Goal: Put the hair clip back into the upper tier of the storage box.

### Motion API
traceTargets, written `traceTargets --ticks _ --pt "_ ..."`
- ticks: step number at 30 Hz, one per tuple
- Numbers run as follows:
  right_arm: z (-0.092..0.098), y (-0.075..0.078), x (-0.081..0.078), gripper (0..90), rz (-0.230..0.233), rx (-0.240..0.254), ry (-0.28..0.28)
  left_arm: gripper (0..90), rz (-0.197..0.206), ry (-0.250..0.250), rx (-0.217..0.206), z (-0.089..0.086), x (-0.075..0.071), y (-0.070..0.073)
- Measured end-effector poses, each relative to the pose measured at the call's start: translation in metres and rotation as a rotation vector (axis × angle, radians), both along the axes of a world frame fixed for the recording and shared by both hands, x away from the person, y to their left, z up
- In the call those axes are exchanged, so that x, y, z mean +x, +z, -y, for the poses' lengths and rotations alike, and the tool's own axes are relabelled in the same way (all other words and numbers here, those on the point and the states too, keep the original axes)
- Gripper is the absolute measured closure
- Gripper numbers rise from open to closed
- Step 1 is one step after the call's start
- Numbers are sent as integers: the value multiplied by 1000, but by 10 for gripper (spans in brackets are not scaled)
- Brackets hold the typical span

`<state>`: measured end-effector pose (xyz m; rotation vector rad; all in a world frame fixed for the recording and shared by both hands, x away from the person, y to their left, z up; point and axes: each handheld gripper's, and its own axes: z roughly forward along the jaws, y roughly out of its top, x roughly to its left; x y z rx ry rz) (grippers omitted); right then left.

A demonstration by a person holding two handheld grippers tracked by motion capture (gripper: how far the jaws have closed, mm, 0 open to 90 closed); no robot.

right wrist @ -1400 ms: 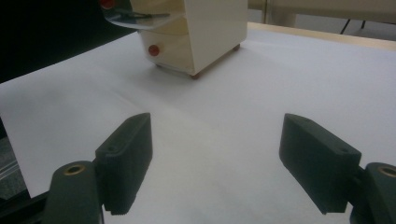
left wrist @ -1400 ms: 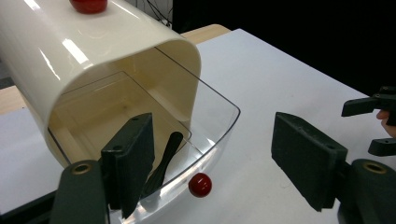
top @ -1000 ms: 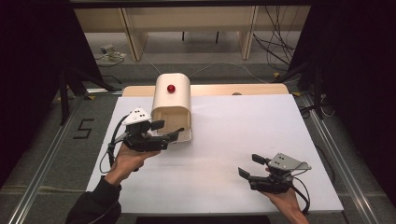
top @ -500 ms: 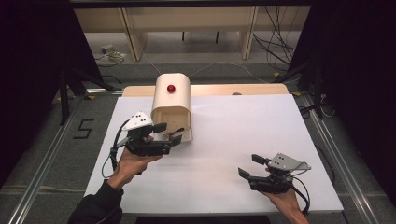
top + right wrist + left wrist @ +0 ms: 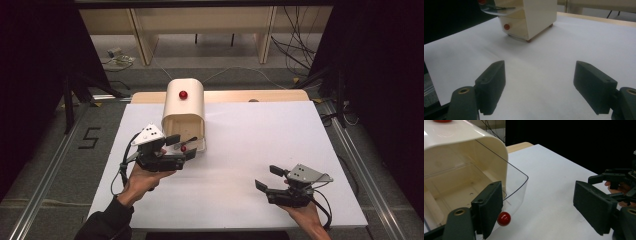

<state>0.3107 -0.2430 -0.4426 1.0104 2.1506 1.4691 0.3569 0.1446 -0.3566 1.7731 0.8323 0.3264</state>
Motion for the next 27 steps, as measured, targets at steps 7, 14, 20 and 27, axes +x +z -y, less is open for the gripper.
traceTargets --ticks 7,14,20,27 --pt "0 0 0 265 2 -1 1 225 -3 -13 3 2 -2 -6" --pt "0 0 0 265 1 -1 0 221 6 -26 0 3 -5 -10" --pt "0 0 0 265 0 0 1 221 14 -32 -8 3 -9 -14" --pt "0 0 -1 265 -2 1 0 221 21 -42 -12 4 -12 -18"
